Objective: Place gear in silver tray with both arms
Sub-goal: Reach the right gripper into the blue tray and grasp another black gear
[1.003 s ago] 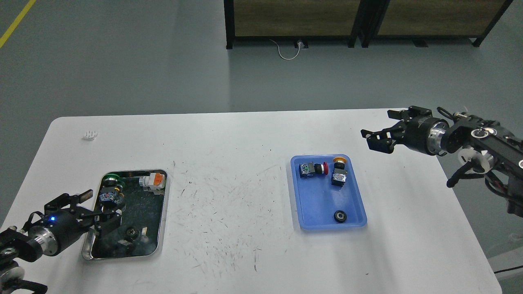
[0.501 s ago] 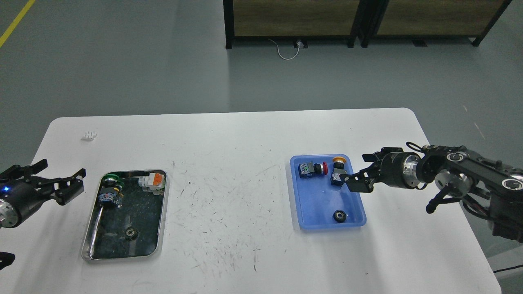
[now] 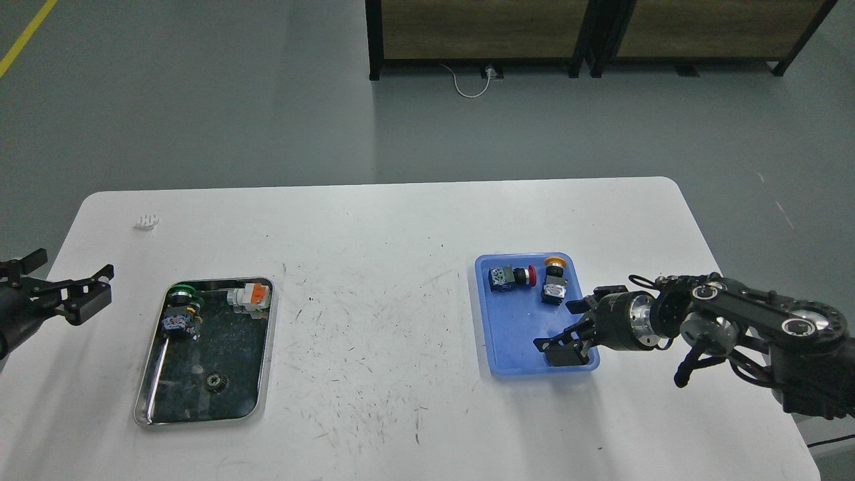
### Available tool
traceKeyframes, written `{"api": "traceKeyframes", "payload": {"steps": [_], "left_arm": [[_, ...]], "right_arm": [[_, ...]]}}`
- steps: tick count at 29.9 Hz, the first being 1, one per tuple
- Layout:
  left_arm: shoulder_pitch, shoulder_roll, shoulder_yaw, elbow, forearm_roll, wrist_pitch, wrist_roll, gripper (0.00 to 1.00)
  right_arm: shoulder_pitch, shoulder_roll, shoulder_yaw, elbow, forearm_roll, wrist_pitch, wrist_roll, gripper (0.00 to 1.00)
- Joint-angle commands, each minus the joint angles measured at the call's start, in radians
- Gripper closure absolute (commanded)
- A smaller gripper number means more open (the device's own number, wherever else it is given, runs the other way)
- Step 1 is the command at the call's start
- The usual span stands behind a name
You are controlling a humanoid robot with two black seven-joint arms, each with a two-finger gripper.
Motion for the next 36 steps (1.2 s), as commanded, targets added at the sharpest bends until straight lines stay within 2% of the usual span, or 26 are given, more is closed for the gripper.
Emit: {"api": "traceKeyframes", "payload": {"steps": [1, 9, 14, 22, 36], "left_arm": [[0.001, 0.001, 0.000, 0.006, -0.003, -0.001, -0.002, 0.02], [-0.004, 0.002, -0.001, 0.011, -0.003, 0.001, -0.002, 0.02], [-0.002, 0.002, -0.001, 0.018, -0.001, 0.001, -0.005, 0.02], [-0.002, 0.004, 0.000, 0.025, -0.001, 0.001, -0.007, 0.02], [-0.004, 0.002, 0.000, 0.025, -0.003, 0.001, -0.007, 0.02]], "right_arm": [[-0.021, 0.011, -0.001, -0.008, -0.018, -0.021, 0.000, 0.03], [-0.037, 0.014, 0.014, -0.008, -0.053, -0.035, 0.007, 0.17], [-0.041, 0.014, 0.017, -0.010, -0.067, -0.049, 0.007, 0.19], [-0.080, 0.019, 0.022, -0.011, -0.067, -0.050, 0.006, 0.27], [-0.089, 0.025, 0.051, -0.013, -0.067, -0.050, 0.004, 0.50]]}}
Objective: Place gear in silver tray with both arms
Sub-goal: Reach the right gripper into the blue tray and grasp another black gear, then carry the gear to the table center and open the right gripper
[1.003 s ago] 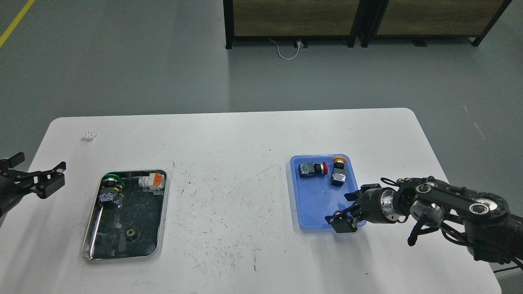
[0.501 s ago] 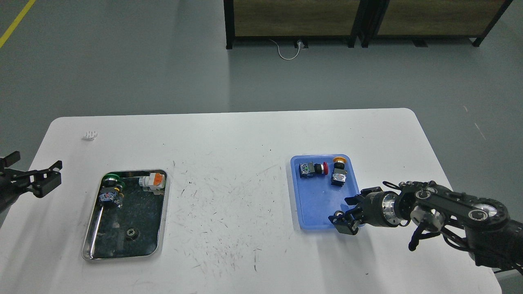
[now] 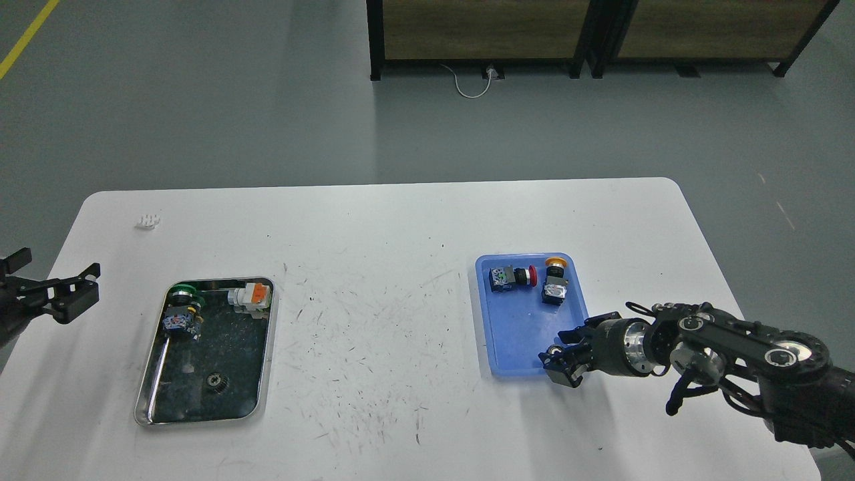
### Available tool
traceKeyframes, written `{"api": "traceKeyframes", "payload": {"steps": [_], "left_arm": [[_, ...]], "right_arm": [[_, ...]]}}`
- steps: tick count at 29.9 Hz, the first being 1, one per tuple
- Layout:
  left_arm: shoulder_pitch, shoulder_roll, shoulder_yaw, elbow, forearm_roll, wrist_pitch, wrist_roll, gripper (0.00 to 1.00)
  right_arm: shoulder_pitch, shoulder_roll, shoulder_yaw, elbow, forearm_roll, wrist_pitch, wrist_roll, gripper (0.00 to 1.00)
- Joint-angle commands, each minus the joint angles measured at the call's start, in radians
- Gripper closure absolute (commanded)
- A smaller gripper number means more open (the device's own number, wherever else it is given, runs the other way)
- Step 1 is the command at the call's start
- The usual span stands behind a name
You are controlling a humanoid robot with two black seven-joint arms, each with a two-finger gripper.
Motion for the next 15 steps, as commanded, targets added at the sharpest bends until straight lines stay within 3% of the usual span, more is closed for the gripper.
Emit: {"api": "traceKeyframes", "payload": {"steps": [1, 15], "left_arm": [[-0.001, -0.001, 0.000, 0.000, 0.001, 0.000, 0.000, 0.02], [-0.008, -0.003, -0.002, 0.014, 0.001, 0.000, 0.002, 0.02]], "right_arm": [[0.001, 0.002, 0.006, 0.000, 0.000, 0.002, 0.001, 0.51], [0.002, -0.001, 0.026, 0.000, 0.002, 0.008, 0.000, 0.73]]}}
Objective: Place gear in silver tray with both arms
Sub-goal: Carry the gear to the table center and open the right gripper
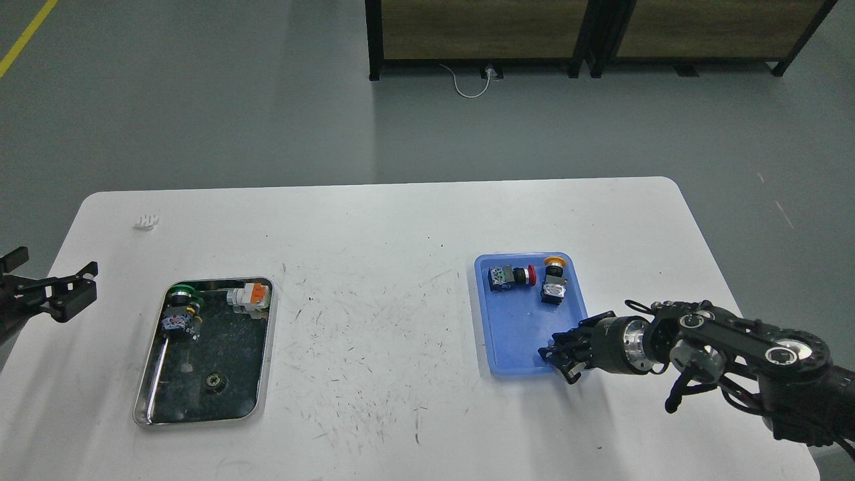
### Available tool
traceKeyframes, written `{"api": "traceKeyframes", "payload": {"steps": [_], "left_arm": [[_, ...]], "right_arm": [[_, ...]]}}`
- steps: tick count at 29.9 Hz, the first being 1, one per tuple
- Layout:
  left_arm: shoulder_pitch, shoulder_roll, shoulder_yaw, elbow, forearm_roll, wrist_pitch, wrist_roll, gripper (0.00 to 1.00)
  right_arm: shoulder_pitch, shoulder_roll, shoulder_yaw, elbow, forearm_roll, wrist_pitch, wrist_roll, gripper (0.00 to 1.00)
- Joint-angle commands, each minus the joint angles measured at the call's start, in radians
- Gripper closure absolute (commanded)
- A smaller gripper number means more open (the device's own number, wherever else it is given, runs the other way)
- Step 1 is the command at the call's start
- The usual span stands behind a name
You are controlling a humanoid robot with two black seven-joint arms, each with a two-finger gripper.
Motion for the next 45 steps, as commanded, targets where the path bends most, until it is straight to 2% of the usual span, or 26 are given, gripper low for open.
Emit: {"api": "traceKeyframes", "payload": {"steps": [1, 5, 14, 21, 36, 38, 42, 43, 45], "left_arm": [[-0.003, 0.000, -0.002, 0.002, 0.000, -0.001, 0.002, 0.02], [-0.005, -0.002, -0.002, 0.002, 0.000, 0.000, 0.003, 0.02], [-0.023, 0.000, 0.000, 0.002, 0.000, 0.000, 0.008, 0.02], [-0.037, 0.008, 0.000, 0.002, 0.000, 0.000, 0.009, 0.02], [-0.063, 0.008, 0.003, 0.009, 0.000, 0.011, 0.023, 0.02], [-0.062, 0.009, 0.005, 0.009, 0.000, 0.012, 0.023, 0.02], [-0.056, 0.020, 0.005, 0.009, 0.000, 0.012, 0.020, 0.02], [-0.055, 0.020, 0.005, 0.009, 0.000, 0.012, 0.020, 0.02], [-0.055, 0.021, 0.005, 0.009, -0.001, 0.012, 0.019, 0.02]], "right_arm": [[0.000, -0.002, 0.007, -0.001, 0.000, 0.004, 0.000, 0.75], [0.000, -0.006, 0.014, 0.000, 0.002, 0.009, 0.002, 0.79], [0.070, 0.006, 0.080, 0.000, 0.012, 0.052, 0.014, 0.78], [0.150, 0.150, 0.047, -0.006, 0.012, 0.062, 0.017, 0.77], [0.211, 0.501, -0.176, -0.148, 0.002, 0.065, 0.017, 0.76], [0.222, 0.528, -0.187, -0.170, -0.002, 0.065, 0.019, 0.69], [0.236, 0.572, -0.184, -0.236, -0.021, 0.064, 0.054, 0.22], [0.242, 0.575, -0.182, -0.245, -0.031, 0.064, 0.068, 0.18], [0.247, 0.578, -0.171, -0.251, -0.037, 0.064, 0.077, 0.17]]}}
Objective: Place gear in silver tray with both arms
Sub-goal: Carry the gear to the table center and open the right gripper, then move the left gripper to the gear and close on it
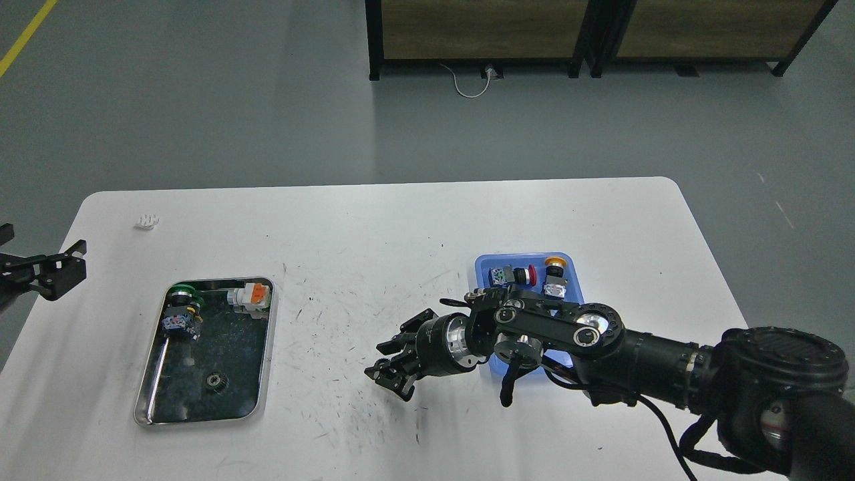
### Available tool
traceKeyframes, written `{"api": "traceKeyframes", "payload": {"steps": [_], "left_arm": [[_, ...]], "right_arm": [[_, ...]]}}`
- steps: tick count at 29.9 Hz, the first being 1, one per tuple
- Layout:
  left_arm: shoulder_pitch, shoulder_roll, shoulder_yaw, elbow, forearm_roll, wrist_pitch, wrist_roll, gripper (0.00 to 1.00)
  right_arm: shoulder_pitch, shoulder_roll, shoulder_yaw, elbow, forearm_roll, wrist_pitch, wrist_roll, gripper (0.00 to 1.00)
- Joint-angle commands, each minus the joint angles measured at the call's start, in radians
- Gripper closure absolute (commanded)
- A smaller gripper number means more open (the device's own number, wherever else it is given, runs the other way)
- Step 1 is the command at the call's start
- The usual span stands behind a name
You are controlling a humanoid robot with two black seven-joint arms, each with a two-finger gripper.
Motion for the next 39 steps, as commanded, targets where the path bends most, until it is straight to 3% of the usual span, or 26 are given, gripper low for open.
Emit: {"api": "traceKeyframes", "payload": {"steps": [1, 10, 20, 27, 33, 39], "left_arm": [[0.001, 0.002, 0.000, 0.000, 0.000, 0.002, -0.002, 0.02], [-0.007, 0.002, 0.001, -0.020, -0.002, -0.020, -0.017, 0.02], [-0.137, 0.010, 0.004, -0.161, 0.008, -0.072, -0.002, 0.02], [-0.185, -0.007, 0.017, -0.290, 0.124, -0.181, 0.003, 0.02], [-0.166, -0.092, 0.075, -0.384, 0.221, -0.206, 0.014, 0.02], [-0.154, -0.240, 0.156, -0.376, 0.267, -0.193, 0.007, 0.02]], "right_arm": [[0.010, 0.011, 0.015, -0.022, -0.014, -0.001, 0.020, 0.17], [0.027, -0.018, 0.161, -0.056, -0.013, -0.015, 0.017, 0.08], [0.102, -0.291, 0.345, -0.088, 0.002, -0.012, 0.020, 0.02], [0.095, -0.478, 0.477, -0.141, 0.042, -0.008, 0.022, 0.02], [0.058, -0.603, 0.558, -0.159, 0.050, -0.008, 0.022, 0.02], [0.035, -0.681, 0.591, -0.159, 0.052, -0.007, 0.022, 0.02]]}}
